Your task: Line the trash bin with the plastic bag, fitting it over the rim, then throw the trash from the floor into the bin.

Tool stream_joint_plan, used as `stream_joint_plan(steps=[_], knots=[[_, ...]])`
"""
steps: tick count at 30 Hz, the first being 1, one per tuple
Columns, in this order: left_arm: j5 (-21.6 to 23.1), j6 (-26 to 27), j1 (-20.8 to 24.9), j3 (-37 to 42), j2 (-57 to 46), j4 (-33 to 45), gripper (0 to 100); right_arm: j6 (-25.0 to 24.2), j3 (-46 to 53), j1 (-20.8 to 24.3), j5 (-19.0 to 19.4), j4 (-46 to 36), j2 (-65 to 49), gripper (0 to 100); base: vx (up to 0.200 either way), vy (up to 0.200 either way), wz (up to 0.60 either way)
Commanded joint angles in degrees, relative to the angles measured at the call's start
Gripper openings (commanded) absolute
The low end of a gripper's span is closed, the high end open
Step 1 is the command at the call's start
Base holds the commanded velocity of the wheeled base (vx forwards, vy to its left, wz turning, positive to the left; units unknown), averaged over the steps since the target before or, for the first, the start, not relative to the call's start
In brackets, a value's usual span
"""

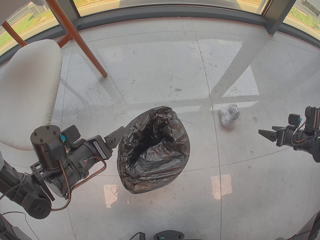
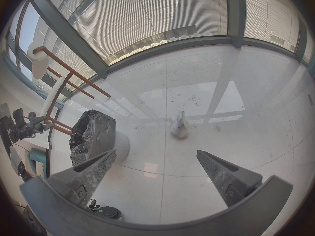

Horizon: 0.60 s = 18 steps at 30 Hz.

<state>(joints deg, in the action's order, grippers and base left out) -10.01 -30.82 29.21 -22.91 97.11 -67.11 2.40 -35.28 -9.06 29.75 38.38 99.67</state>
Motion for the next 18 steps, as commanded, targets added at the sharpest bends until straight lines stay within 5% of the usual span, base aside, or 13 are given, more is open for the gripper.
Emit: stream_joint_plan(steps=[1, 8, 14, 18], knots=[[1.31, 2.25, -0.29, -1.88, -2.28, 0.22, 100, 0.06, -2.69, 0.0, -0.04, 0.03, 2.99, 100, 0.0, -0.2, 0.0], [3.59, 5.59, -5.3, -4.25, -5.88, 5.85, 100, 0.24, -4.62, 0.44, -0.04, 0.03, 6.24, 100, 0.0, -0.2, 0.0], [3.77, 6.21, -8.55, -12.69, -12.65, 26.24, 100, 0.32, -5.94, 3.78, -0.21, 0.12, 9.84, 100, 0.2, 0.0, 0.0], [3.77, 5.94, -8.64, -13.22, -13.17, 28.61, 100, 0.24, -6.03, 5.01, -1.44, 2.14, 11.69, 100, 0.2, 0.0, 0.0]])
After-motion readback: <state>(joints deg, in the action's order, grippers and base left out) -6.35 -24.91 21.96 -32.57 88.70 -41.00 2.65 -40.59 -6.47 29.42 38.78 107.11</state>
